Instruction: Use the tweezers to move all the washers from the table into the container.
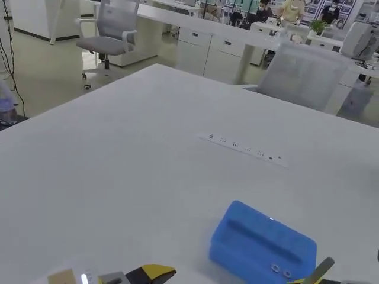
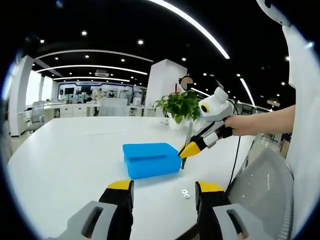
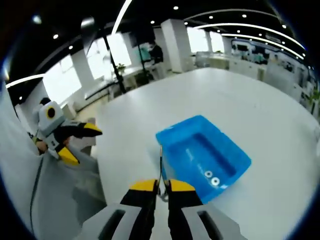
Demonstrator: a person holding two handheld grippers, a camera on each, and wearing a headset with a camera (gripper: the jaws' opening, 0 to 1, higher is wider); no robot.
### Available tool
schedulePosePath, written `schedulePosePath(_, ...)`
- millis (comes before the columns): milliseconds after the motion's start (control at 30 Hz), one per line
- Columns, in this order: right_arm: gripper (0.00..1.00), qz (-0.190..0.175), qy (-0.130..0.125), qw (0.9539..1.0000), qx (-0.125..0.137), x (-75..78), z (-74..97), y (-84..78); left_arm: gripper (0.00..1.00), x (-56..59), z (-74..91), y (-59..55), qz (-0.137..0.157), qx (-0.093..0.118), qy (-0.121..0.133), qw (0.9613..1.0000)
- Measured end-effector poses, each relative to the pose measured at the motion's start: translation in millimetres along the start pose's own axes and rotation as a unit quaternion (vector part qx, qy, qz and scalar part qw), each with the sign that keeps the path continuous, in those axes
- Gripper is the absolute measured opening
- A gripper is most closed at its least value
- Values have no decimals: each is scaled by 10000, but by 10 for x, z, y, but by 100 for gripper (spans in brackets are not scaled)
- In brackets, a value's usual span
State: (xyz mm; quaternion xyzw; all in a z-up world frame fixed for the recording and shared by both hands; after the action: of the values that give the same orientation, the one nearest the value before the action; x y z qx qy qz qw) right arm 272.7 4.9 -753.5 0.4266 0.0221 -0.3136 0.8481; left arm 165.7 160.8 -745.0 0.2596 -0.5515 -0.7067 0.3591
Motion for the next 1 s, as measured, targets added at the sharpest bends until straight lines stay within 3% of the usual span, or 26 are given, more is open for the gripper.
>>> schedulePosePath(200,4,-44,-17,9997,237,34,-24,246,48,2,-2,4,5,-1,-1,10000)
schedulePosePath(433,4,-543,-107,9969,560,219,-106,401,48,10,-9,7,5,-19,-12,10000)
schedulePosePath(667,5,-912,-177,9942,549,410,-278,451,48,16,-12,8,-9,-37,-24,10000)
schedulePosePath(1000,5,-921,-418,9946,247,664,-499,388,48,11,-6,2,-12,-48,-11,10000)
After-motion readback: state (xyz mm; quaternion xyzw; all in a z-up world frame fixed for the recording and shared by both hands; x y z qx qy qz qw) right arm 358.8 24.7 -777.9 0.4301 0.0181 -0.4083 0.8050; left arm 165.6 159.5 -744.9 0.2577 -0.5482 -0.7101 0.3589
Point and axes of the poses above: the centre of the closed fingertips' face, and the gripper's own axes: z roughly backward along the fingers, x roughly to its right, y roughly out of its top, the point moved 4 cm from there along z, roughly backward along the fingers, and after that the axes turned 7 degrees about -z, right-handed, at the moved point
